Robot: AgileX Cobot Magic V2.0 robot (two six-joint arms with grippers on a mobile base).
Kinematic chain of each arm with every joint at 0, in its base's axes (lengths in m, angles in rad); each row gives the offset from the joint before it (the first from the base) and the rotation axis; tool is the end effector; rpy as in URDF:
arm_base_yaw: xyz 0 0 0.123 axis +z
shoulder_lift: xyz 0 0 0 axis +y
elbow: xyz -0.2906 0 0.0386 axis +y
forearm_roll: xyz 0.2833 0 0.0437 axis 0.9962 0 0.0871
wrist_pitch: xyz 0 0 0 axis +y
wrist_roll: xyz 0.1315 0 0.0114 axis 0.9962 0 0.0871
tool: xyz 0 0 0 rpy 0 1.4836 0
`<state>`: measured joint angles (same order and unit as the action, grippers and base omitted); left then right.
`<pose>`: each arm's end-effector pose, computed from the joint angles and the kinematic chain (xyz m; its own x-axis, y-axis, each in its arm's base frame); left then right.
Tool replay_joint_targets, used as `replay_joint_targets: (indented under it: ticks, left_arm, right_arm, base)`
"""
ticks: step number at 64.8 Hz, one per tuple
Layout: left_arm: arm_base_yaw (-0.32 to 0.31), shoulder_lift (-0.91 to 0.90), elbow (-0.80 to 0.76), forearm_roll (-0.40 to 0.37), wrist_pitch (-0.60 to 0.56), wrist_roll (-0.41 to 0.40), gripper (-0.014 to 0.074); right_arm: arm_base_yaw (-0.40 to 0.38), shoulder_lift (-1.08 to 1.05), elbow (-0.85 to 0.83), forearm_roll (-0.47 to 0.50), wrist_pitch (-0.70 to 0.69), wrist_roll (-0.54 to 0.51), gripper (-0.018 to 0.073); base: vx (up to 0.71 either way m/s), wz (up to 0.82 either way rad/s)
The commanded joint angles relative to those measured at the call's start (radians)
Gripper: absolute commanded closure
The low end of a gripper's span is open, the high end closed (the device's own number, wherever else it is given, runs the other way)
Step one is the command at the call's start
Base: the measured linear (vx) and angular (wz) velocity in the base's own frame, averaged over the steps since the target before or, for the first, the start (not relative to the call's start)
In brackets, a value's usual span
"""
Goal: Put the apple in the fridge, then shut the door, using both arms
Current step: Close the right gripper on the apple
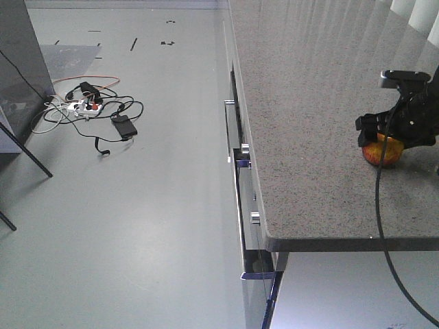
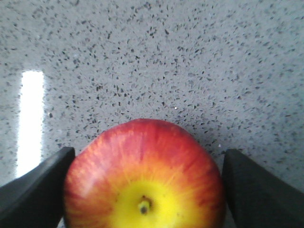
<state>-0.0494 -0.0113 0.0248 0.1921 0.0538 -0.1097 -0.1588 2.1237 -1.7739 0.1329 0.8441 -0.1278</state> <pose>0.1247 -0.0048 0.2008 0.0240 0.0809 -0.9964 0.0373 0.9960 0.0818 0.5213 -0.0702 0.1768 -0.8848 0.1022 -0.4547 0.0786 0.9944 0.0706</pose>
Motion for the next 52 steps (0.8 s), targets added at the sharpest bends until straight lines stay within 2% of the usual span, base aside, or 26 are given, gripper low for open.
replay_joint_targets:
  ticks: [1, 17, 27, 35, 52]
  left_arm:
    - [-0.006, -0.014, -0.019, -0.009, -0.073, -0.005, 0.0603]
    - [-0.006, -0.014, -0.019, -0.009, -0.073, -0.004, 0.0603]
    - [-0.006, -0.014, -0.019, -0.009, -0.073, -0.004, 0.0603]
    - [-0.006, -0.014, -0.019, -0.009, -0.073, -0.004, 0.0603]
    - [-0.006, -0.014, -0.019, -0.009, -0.073, -0.004, 0.0603]
  right_arm:
    - [-0.002, -0.043, -0.033, 0.004, -0.042, -0.007, -0.0036]
    - [-0.002, -0.035, -0.033, 0.004, -0.045, -0.006, -0.0036]
    - [-0.002, -0.035, -0.033, 0.004, -0.043, -0.006, 0.0000]
    - [-0.002, -0.035, -0.033, 0.006, -0.030, -0.006, 0.0092]
    - [-0.002, -0.044, -0.033, 0.047, -0.014, -0.013, 0.0355]
  base:
    - [0.00, 0.00]
    - [0.00, 0.00]
    - [0.00, 0.00]
    - [0.00, 0.00]
    - [0.00, 0.00]
